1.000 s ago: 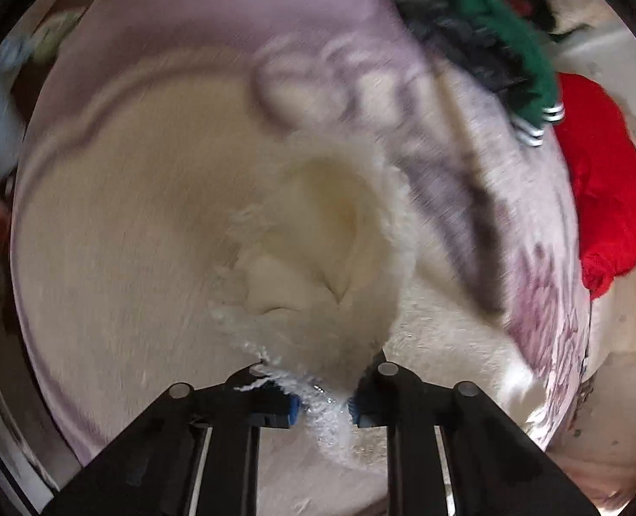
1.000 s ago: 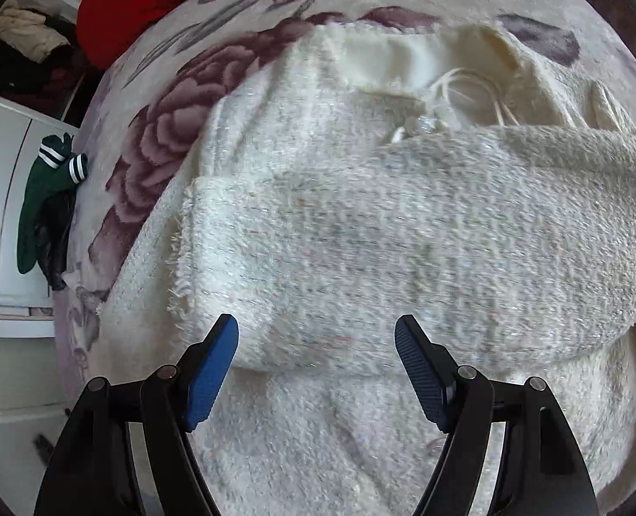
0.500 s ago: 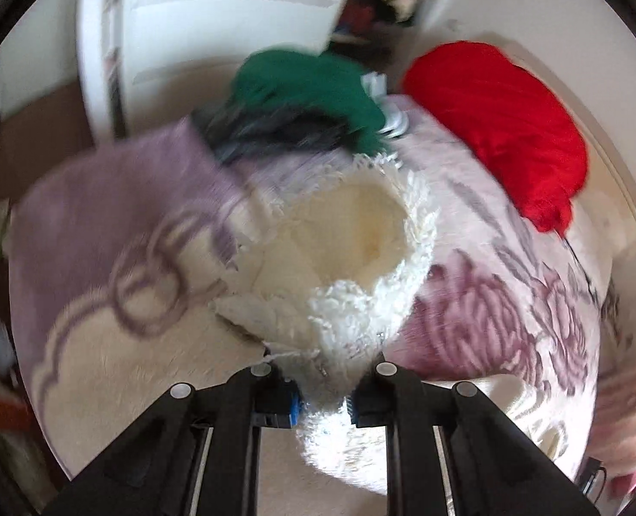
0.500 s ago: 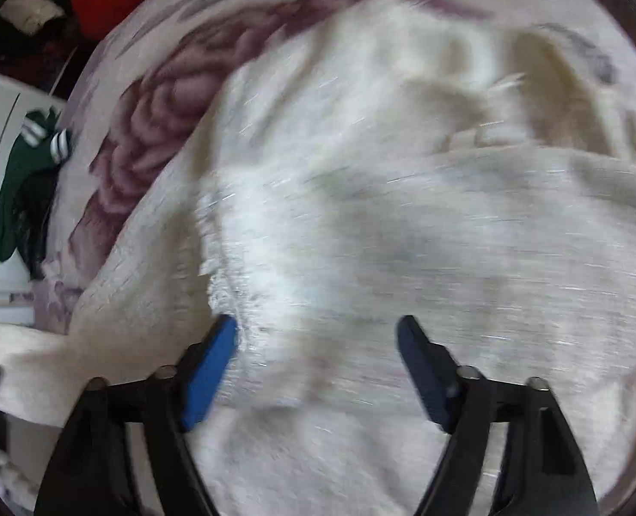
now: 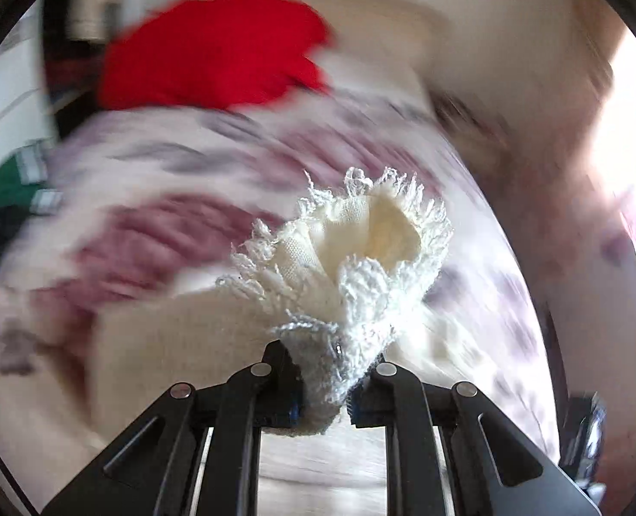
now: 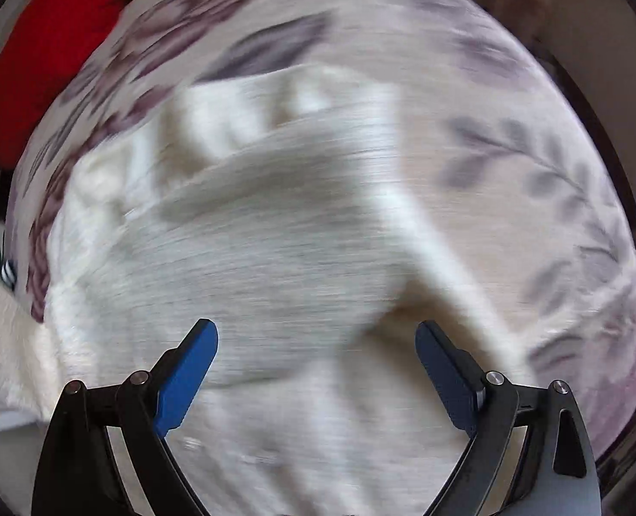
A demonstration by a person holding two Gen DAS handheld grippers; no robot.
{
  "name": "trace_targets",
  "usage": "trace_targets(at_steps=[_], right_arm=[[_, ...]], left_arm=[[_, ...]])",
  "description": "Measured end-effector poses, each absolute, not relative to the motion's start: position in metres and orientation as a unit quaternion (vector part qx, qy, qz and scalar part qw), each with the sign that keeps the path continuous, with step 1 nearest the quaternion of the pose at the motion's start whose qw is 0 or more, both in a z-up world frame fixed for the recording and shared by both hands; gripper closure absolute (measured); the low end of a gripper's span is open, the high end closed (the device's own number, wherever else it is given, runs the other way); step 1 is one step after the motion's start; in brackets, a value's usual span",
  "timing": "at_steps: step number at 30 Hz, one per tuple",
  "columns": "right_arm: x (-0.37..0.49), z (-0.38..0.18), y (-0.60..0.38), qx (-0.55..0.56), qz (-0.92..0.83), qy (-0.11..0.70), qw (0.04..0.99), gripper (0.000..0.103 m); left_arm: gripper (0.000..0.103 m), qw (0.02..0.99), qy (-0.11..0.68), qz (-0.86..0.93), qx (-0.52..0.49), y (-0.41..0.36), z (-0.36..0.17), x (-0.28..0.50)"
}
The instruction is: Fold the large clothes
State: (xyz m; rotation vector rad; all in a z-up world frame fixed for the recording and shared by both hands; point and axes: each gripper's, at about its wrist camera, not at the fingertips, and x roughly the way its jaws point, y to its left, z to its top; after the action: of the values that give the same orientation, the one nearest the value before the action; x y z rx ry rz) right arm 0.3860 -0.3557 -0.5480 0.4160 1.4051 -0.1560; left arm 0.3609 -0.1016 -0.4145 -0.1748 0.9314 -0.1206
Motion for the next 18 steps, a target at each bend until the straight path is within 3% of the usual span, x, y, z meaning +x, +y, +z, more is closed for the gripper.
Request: trace_targets(at_steps=[7, 9, 10, 11, 12, 18], right_arm=[[0.346, -0.559, -0.481, 0.203, -0.111, 0.654, 0.720, 0.008], [0.335, -0.565, -0.507, 0.218, -0.116, 0.657, 0.712, 0.008], [0.331, -0.567, -0.515, 0.228, -0.117, 0.657, 0.709, 0.008], [0.327, -0.568, -0.527, 0.242, -0.117, 0.655, 0.706, 0.008], [0.322, -0.569, -0.538, 0.259, -0.114, 0.652, 0.703, 0.008], [0.306, -0.563, -0.581, 0.340, -0.089, 0.639, 0.684, 0.008]], left_arm=[[0.086, 0.825, 0.550, -0.125, 0.023, -0.270, -0.506, 0.358], [0.075, 0.815, 0.566, -0.116, 0.048, -0.284, -0.518, 0.357], [0.056, 0.811, 0.571, -0.116, 0.052, -0.287, -0.523, 0.355], [0.025, 0.805, 0.578, -0.123, 0.050, -0.288, -0.525, 0.358], [0.016, 0.800, 0.584, -0.132, 0.041, -0.287, -0.525, 0.357], [0.014, 0.807, 0.577, -0.127, -0.020, -0.239, -0.484, 0.354]])
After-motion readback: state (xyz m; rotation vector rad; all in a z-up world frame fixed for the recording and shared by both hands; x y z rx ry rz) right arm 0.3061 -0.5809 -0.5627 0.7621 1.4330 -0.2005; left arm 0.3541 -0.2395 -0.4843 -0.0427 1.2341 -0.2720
